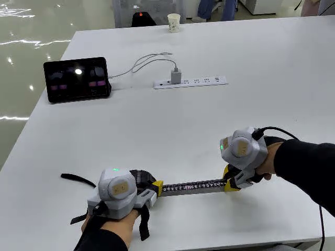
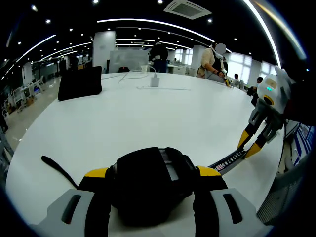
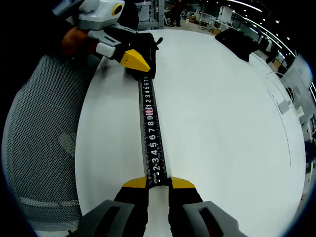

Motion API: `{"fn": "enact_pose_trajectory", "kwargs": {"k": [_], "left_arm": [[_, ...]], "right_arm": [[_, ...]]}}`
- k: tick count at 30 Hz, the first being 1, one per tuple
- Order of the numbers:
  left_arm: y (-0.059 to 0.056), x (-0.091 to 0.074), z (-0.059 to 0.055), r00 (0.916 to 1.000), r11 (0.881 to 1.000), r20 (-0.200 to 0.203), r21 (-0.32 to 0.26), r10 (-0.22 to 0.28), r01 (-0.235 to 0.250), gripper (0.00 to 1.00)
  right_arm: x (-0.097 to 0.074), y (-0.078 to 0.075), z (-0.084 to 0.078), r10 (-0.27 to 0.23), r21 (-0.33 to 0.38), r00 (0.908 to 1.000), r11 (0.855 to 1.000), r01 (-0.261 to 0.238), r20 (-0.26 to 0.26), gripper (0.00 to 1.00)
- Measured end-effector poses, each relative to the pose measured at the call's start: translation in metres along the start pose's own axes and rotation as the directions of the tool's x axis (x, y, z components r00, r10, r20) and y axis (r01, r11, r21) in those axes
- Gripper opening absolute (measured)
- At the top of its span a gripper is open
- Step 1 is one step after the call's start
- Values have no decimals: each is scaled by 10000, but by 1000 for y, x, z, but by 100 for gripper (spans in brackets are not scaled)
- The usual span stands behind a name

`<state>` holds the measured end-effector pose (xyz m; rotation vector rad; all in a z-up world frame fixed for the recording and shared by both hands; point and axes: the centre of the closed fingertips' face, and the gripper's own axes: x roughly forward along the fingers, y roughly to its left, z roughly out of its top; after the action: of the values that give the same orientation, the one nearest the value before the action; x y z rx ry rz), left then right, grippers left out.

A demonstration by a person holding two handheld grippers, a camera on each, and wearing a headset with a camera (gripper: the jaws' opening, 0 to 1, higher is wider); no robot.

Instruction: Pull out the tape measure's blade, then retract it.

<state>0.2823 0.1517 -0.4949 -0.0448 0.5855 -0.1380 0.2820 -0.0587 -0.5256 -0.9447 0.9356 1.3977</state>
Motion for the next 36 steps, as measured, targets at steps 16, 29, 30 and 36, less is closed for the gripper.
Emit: {"fn": "enact_pose_trajectory", "kwargs": {"k": [16, 29, 30, 36], "left_arm": [[0, 0, 1, 10000, 10000, -3, 2, 4, -4, 63], [1, -1, 1, 10000, 10000, 12, 5, -3, 3, 63], [1, -1, 1, 10000, 10000, 9, 5, -2, 2, 63], [1, -1, 1, 10000, 10000, 12, 9, -4, 4, 63]], "right_arm": [[2, 1, 6, 11, -92, 10000, 10000, -10, 51, 11], [4, 3, 13, 19, -130, 10000, 9999, -19, 25, 11], [4, 3, 13, 13, -115, 10000, 9999, -13, 39, 11], [5, 2, 16, -7, -33, 10000, 10000, 7, 87, 11]]}}
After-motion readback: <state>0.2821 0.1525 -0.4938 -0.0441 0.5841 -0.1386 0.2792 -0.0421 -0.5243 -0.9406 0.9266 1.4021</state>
